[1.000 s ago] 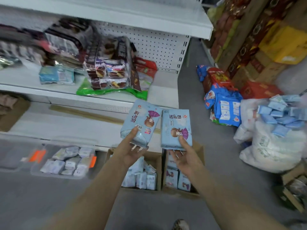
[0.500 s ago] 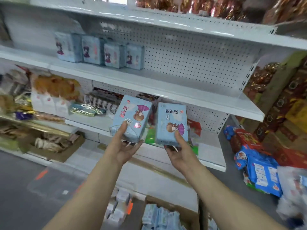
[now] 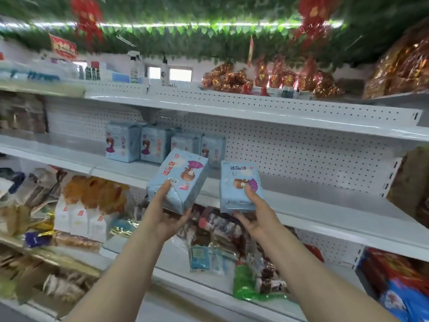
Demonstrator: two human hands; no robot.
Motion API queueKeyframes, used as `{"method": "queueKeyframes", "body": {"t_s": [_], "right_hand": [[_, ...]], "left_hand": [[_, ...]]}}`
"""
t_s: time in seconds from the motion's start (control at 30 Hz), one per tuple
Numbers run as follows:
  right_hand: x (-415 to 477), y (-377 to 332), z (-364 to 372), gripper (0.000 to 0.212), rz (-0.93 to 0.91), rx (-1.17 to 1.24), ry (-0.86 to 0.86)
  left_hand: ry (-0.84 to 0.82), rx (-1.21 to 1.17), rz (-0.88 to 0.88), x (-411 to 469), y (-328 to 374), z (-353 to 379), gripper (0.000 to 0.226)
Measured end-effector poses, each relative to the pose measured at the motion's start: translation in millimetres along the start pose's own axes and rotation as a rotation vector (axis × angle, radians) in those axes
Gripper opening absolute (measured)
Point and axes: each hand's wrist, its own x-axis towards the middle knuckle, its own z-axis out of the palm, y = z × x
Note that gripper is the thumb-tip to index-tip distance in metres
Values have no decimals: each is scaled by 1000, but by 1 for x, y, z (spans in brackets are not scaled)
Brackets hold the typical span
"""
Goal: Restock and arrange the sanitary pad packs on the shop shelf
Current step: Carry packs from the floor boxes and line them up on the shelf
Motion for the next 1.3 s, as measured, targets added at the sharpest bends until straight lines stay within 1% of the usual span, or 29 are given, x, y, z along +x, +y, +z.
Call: {"method": "queueKeyframes", "body": {"t_s": [0.07, 0.2, 0.23, 0.33, 0.4, 0.53, 0.63, 0.73, 0.8, 0.93, 1.03, 1.1, 1.23, 1.3], "right_hand": [[25, -6, 19, 40, -10, -27, 26], [57, -14, 36, 41, -30, -96, 72], [62, -15, 37, 41, -35, -110, 89], [73, -15, 37, 47, -45, -145, 141], [77, -12, 39, 47, -48, -175, 171], [82, -1, 50, 45, -53, -175, 222], [83, 13, 65, 34, -72, -101, 233], [87, 33, 85, 30, -106, -8, 247], [92, 45, 98, 33, -138, 32, 262], [106, 70, 121, 39, -186, 66, 296], [113, 84, 132, 37, -219, 53, 317], [116, 89, 137, 37, -242, 35, 345], [117, 92, 139, 37, -271, 68, 381], [118, 94, 142, 35, -280, 75, 396]], "left_hand": [[-9, 52, 1, 24, 25, 8, 41], [-23, 202, 14, 67, 66, 20, 34], [-29, 247, 7, 77, 74, 20, 37], [-74, 445, -34, 105, 96, 21, 56], [-87, 568, -36, 121, 109, 23, 59], [-154, 765, -17, 151, 138, 39, 49], [-213, 936, 22, 177, 160, 53, 41], [-294, 1091, 72, 198, 182, 66, 33], [-355, 1189, 123, 213, 196, 70, 34], [-447, 1276, 216, 243, 219, 73, 38], [-494, 1384, 248, 260, 227, 74, 35], [-519, 1431, 225, 276, 230, 75, 41], [-596, 1496, 218, 298, 235, 78, 80], [-637, 1524, 234, 302, 238, 81, 86]]}}
